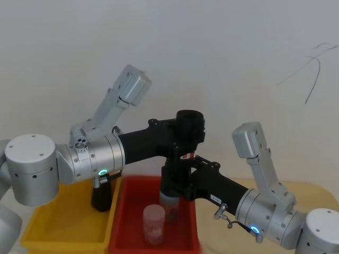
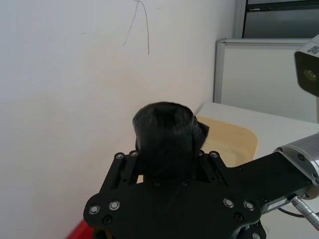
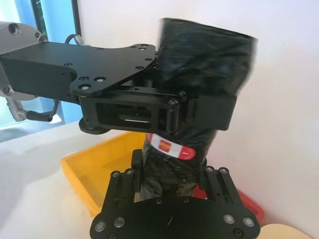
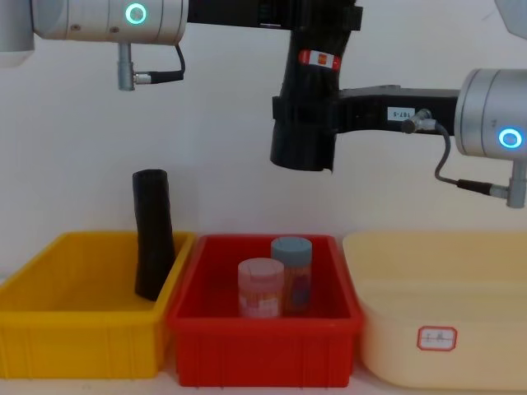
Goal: Pick up the garbage bag with the one hand and transfer it to the other hand.
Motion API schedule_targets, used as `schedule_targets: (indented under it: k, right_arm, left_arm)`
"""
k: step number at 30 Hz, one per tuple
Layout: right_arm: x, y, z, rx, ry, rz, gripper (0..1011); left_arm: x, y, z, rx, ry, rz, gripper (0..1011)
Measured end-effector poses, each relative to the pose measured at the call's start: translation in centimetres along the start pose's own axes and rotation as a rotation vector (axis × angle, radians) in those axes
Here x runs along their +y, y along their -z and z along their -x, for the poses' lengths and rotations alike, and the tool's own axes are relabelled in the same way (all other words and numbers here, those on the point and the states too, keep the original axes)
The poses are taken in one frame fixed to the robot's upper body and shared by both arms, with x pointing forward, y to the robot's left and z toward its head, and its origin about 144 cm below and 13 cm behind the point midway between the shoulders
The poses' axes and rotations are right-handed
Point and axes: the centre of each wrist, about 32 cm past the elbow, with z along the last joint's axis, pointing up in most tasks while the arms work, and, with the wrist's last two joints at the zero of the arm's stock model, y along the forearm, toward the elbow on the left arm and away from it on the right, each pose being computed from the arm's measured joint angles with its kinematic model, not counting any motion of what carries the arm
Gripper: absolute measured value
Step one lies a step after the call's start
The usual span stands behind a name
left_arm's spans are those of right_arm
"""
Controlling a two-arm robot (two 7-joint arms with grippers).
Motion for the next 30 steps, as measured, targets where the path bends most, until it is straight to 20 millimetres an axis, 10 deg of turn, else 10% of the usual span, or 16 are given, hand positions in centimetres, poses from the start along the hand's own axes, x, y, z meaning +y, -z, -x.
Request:
schedule_targets:
  k: [20, 30]
  right_arm:
    - [-0.8, 0.2, -0.2, 0.007, 0.022, -0.016, 592]
    - [-2.1, 0.2, -0.6, 0.004, 0.077, -0.015, 592]
  left_arm:
    - [0.0, 0.0, 0.0, 0.0, 0.0, 0.0, 984]
    - [0.4, 0.0, -0.1, 0.004, 0.018, 0.003, 1000]
